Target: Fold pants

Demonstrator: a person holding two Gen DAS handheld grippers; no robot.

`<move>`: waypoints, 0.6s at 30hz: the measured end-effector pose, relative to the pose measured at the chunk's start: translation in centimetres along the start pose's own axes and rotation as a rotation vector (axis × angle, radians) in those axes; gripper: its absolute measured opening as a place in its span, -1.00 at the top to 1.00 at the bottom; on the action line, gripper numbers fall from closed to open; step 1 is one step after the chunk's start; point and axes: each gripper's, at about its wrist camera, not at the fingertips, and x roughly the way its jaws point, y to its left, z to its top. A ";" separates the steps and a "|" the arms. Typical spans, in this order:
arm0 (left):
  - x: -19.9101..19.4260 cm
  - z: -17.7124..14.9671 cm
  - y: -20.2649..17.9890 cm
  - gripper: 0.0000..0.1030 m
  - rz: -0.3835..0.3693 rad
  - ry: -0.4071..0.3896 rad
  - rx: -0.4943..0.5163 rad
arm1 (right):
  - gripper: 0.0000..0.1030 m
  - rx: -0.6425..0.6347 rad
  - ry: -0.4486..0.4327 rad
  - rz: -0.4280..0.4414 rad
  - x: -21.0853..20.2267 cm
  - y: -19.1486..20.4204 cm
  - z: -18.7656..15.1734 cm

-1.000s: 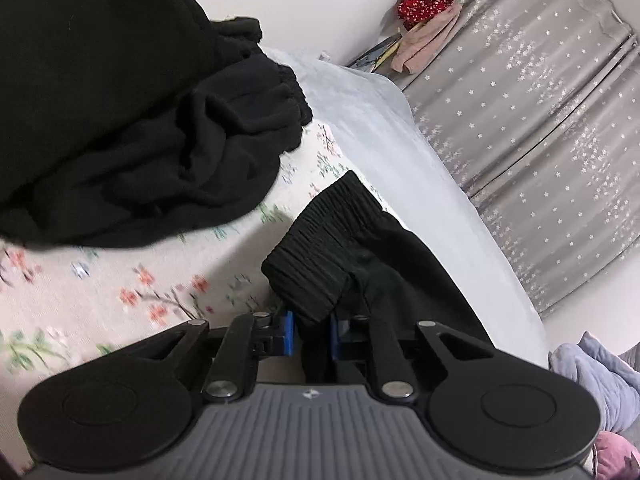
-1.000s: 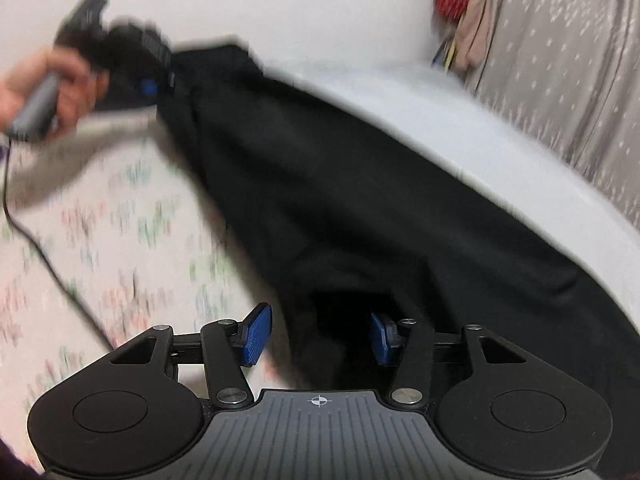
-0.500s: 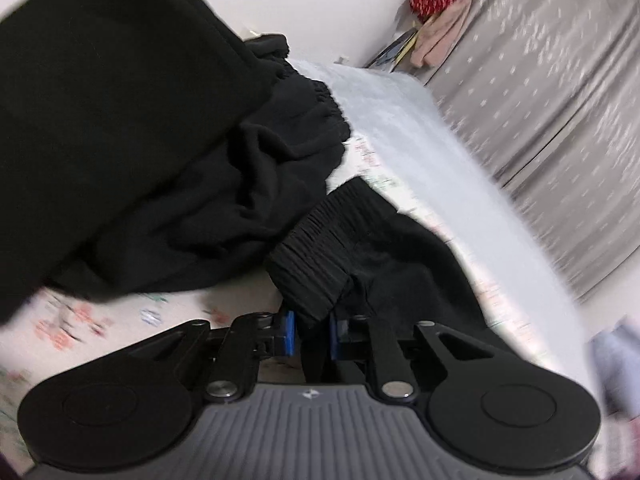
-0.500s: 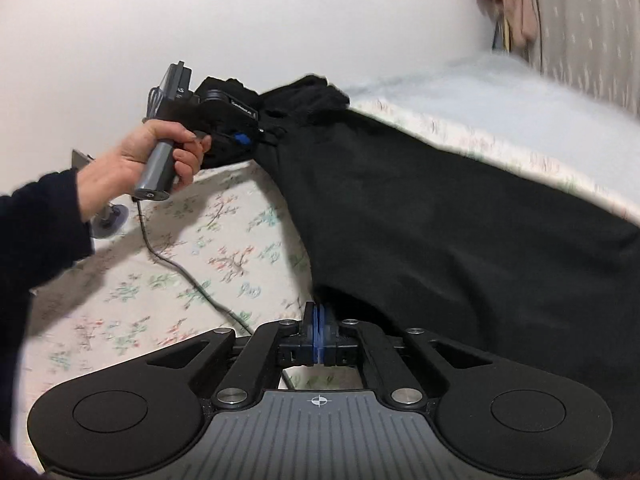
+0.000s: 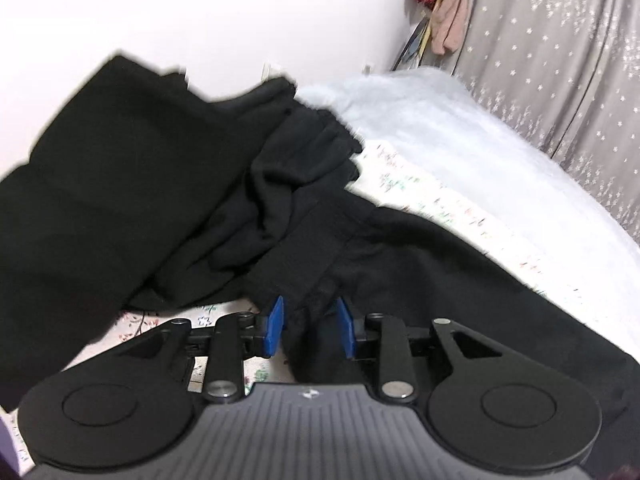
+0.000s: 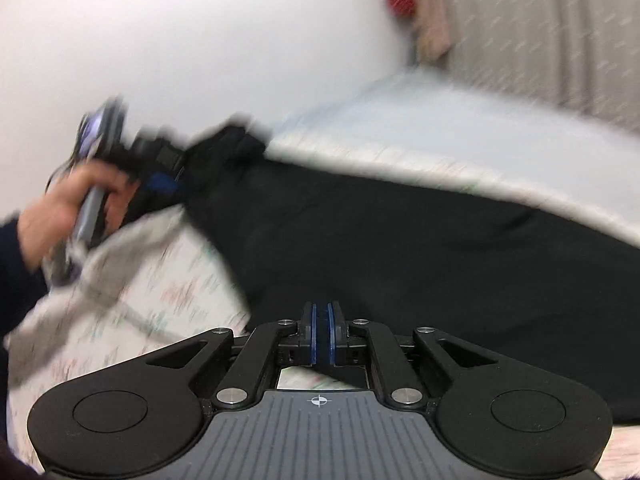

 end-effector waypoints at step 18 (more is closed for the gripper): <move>-4.8 -13.7 -9.4 -0.42 -0.481 0.371 -0.002 | -0.58 0.956 -0.269 -0.472 -17.4 -28.9 -12.5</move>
